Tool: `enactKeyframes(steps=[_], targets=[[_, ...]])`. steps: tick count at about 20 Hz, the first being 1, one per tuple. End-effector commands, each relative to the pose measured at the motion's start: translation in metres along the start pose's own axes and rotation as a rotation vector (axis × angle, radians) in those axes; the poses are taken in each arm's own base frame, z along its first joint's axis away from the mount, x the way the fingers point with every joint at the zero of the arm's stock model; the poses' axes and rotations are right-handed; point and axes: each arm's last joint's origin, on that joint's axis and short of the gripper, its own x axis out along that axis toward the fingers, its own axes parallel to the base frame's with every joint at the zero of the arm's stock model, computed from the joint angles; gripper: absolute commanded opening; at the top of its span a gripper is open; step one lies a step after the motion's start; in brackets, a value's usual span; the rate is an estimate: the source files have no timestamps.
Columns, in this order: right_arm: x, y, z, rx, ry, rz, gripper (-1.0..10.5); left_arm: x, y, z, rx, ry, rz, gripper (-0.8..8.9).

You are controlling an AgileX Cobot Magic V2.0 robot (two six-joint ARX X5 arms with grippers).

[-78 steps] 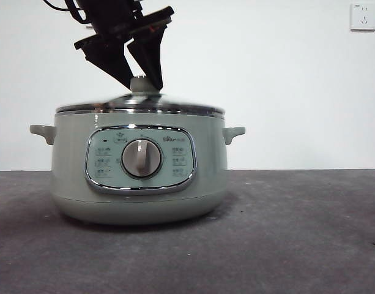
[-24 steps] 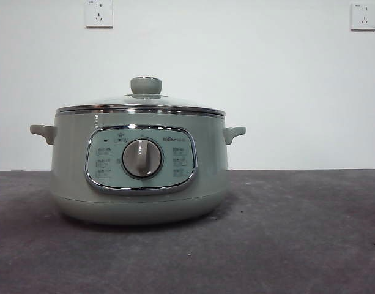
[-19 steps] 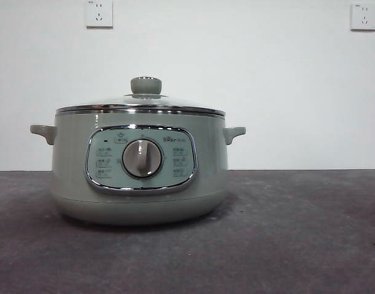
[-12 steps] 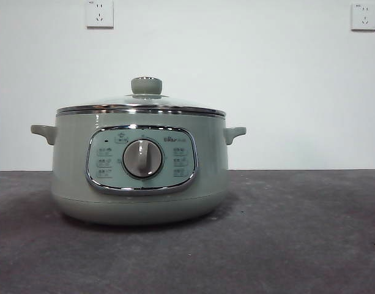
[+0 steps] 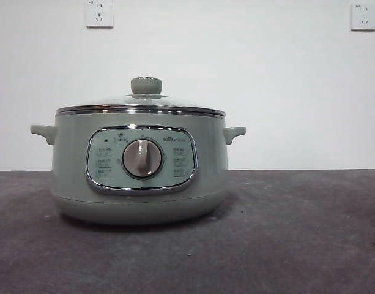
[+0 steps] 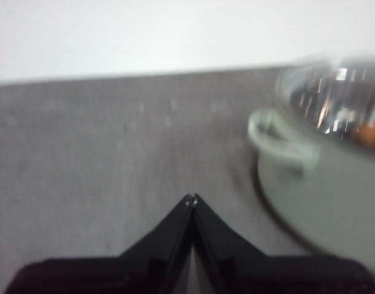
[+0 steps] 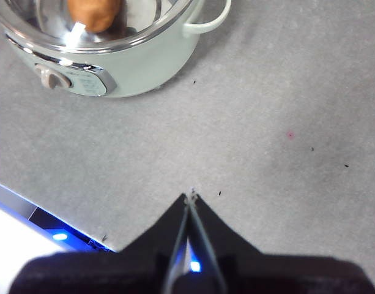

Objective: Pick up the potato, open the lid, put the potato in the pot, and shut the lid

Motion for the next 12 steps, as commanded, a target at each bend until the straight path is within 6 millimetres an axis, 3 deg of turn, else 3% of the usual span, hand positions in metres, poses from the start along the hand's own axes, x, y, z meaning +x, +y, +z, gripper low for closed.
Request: enactKeyframes(steps=[1, 5, 12], targets=[[0.002, 0.0, -0.001, 0.005, 0.003, -0.001, 0.0, -0.001, 0.0, -0.016, -0.015, -0.03, 0.005, -0.03], [0.002, 0.0, -0.001, 0.005, 0.002, -0.001, 0.0, -0.004, 0.001, -0.031, -0.016, -0.08, 0.004, -0.03], [0.002, 0.0, -0.001, 0.005, 0.002, -0.001, 0.0, -0.006, 0.001, -0.035, -0.01, -0.045, 0.0, -0.03]])
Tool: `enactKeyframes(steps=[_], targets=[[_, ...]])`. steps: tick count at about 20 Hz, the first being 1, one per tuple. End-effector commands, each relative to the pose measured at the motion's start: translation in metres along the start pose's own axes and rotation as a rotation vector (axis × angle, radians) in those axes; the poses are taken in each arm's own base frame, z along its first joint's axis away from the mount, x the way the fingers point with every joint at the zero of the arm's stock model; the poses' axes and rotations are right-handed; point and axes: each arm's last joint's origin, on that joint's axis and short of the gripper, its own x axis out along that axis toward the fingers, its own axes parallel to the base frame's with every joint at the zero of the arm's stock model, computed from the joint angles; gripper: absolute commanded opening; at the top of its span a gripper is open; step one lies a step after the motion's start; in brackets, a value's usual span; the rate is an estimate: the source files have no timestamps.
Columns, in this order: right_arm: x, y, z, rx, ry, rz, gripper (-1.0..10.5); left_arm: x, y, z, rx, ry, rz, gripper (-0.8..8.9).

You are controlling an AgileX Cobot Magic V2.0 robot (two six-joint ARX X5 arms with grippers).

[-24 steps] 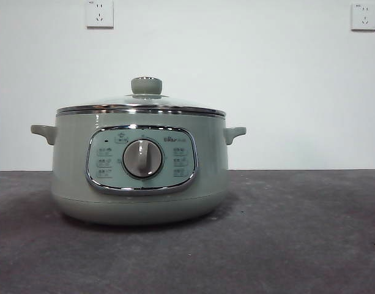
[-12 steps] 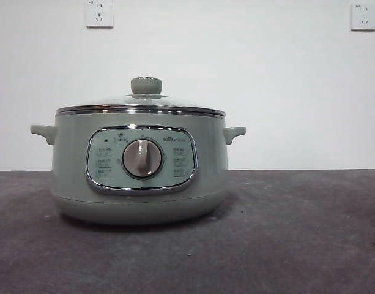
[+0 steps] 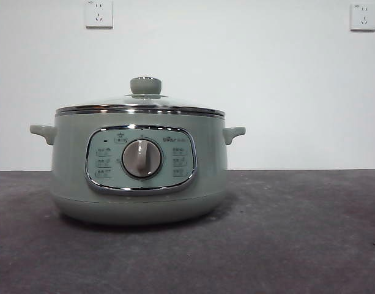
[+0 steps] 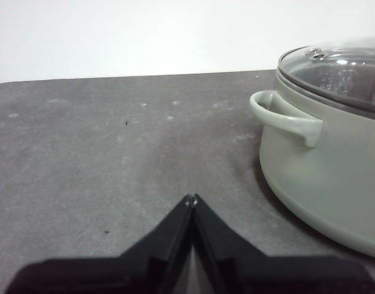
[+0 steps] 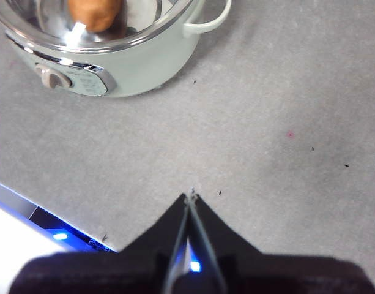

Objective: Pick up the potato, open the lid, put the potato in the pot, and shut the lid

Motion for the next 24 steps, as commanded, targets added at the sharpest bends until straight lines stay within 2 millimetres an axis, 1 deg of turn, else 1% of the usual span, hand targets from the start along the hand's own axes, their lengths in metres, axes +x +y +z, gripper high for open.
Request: enactKeyframes(steps=[1, 15, 16, 17, 18, 19, 20, 21, 23, 24], targets=[[0.002, 0.0, -0.001, 0.005, 0.002, -0.001, 0.0, 0.001, 0.0, -0.004, 0.002, 0.019, -0.004, -0.03], [0.002, 0.0, 0.0, 0.006, 0.0, -0.001, 0.0, 0.003, 0.0, -0.007, 0.007, 0.056, -0.017, -0.03], [0.0, -0.004, -0.001, 0.022, -0.013, -0.026, 0.0, 0.003, 0.0, -0.007, 0.007, 0.06, -0.017, -0.03], [-0.007, -0.01, -0.005, 0.009, -0.037, -0.041, 0.0, 0.004, 0.0, -0.008, 0.007, 0.066, -0.018, -0.03], [-0.011, -0.016, -0.008, -0.037, -0.068, -0.056, 0.0, 0.004, 0.0, -0.008, 0.007, 0.068, -0.017, -0.03], [-0.016, -0.023, -0.014, -0.052, -0.126, -0.06, 0.0, 0.004, 0.0, -0.008, 0.007, 0.075, -0.016, -0.03], [-0.016, -0.03, -0.02, -0.052, -0.217, -0.052, 0.0, 0.004, 0.0, -0.008, 0.007, 0.076, -0.016, -0.03], [-0.012, -0.038, -0.029, -0.036, -0.321, -0.039, 0.0, 0.004, 0.0, -0.009, 0.007, 0.08, -0.018, -0.03], [0.006, -0.052, -0.06, 0.04, -0.507, -0.045, 0.0, 0.004, 0.0, -0.009, 0.007, 0.083, -0.018, -0.03], [0.021, -0.059, -0.079, 0.075, -0.577, -0.08, 0.0, 0.005, 0.0, -0.009, 0.007, 0.084, -0.018, -0.03]])
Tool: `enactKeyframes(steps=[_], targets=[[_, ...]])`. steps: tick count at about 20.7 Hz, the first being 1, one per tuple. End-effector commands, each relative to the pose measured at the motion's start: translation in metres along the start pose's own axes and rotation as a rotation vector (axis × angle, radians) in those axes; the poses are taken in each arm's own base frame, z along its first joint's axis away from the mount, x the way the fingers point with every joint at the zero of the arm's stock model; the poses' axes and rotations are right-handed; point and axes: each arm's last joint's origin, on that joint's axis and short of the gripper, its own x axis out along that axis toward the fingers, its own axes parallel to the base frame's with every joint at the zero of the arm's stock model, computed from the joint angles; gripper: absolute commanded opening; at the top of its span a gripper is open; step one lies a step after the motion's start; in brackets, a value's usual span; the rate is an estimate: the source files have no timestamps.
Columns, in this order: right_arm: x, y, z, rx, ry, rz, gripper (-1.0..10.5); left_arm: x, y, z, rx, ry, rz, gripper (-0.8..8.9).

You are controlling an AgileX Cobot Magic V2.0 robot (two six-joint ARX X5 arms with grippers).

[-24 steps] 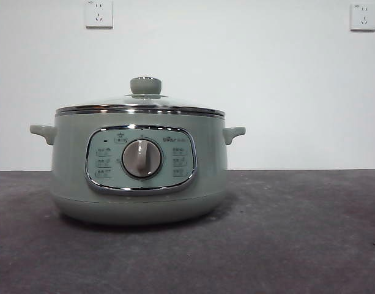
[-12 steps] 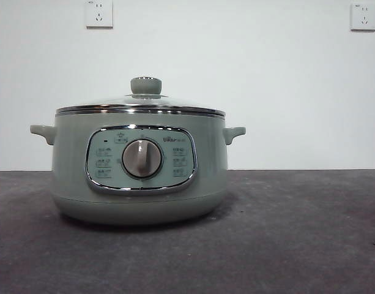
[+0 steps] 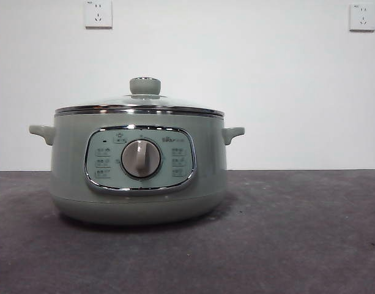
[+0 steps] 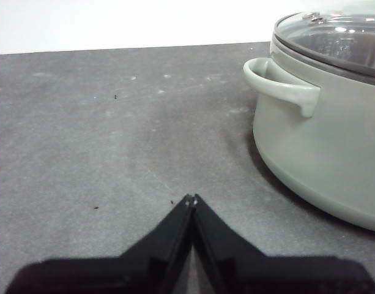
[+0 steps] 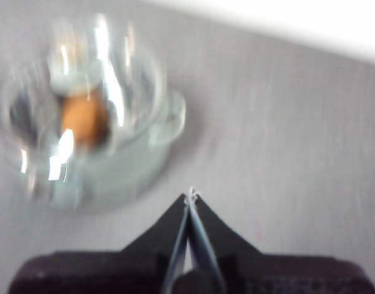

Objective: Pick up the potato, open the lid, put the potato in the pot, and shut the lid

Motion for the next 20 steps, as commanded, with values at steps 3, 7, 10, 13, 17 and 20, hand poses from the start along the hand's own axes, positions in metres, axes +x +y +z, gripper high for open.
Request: enactKeyframes(steps=[3, 7, 10, 13, 17, 20], targets=[[0.022, -0.023, -0.107, 0.048, -0.214, -0.249, 0.0, 0.001, 0.0, -0.003, 0.006, 0.01, -0.001, -0.03], [0.038, -0.026, -0.165, 0.041, -0.304, -0.381, 0.0, 0.001, 0.0, -0.003, 0.006, 0.01, -0.001, -0.03], [0.046, -0.025, -0.182, 0.041, -0.315, -0.412, 0.0, 0.001, 0.0, -0.003, 0.006, 0.01, -0.001, -0.03], [0.052, -0.025, -0.194, 0.049, -0.306, -0.409, 0.0, 0.001, 0.0, -0.003, 0.006, 0.01, -0.001, -0.03], [0.061, -0.025, -0.207, 0.106, -0.276, -0.406, 0.0, 0.001, 0.0, -0.003, 0.006, 0.01, 0.0, -0.03], [0.065, -0.023, -0.211, 0.149, -0.266, -0.418, 0.0, 0.001, 0.0, -0.003, 0.006, 0.01, -0.001, -0.03]])
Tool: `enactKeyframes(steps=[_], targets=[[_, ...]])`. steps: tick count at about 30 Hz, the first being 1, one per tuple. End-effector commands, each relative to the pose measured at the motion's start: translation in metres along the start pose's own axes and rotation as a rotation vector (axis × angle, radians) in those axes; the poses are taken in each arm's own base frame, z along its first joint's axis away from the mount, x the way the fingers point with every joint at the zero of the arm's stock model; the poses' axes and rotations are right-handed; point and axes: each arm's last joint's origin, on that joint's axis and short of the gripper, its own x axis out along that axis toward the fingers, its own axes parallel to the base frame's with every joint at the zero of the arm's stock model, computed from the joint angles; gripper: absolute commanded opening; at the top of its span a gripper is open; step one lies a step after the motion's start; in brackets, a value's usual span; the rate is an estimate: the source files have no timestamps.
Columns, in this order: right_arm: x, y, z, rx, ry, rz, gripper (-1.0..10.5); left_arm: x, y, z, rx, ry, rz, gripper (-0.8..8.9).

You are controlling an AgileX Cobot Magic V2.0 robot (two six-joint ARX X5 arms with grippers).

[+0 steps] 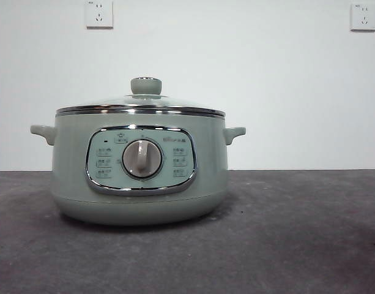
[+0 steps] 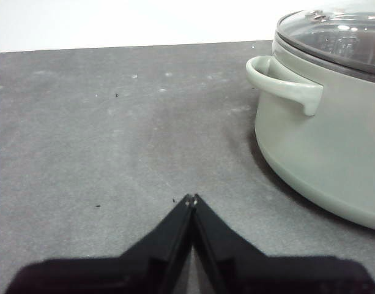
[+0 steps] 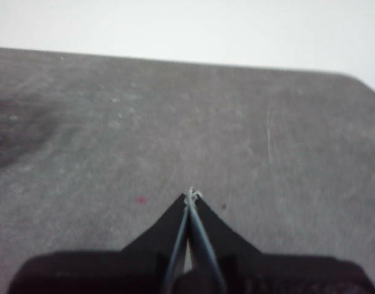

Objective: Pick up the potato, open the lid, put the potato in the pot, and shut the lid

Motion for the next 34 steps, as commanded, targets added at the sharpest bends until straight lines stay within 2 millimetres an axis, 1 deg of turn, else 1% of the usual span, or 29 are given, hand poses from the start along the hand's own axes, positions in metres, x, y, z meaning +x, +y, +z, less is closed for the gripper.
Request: enactKeyframes(steps=[1, 7, 34], targets=[[0.0013, 0.0015, -0.0031, 0.046, 0.003, -0.019, 0.0, 0.0011, 0.0002, -0.0032, 0.006, 0.007, -0.001, -0.03], [0.0011, 0.0, -0.0037, 0.06, 0.012, -0.082, 0.0, 0.0011, 0.0002, -0.0031, 0.006, 0.007, -0.001, -0.03], [0.0012, 0.0002, -0.0036, 0.06, 0.011, -0.074, 0.0, 0.0011, 0.0002, -0.0031, 0.006, 0.007, -0.001, -0.03]])
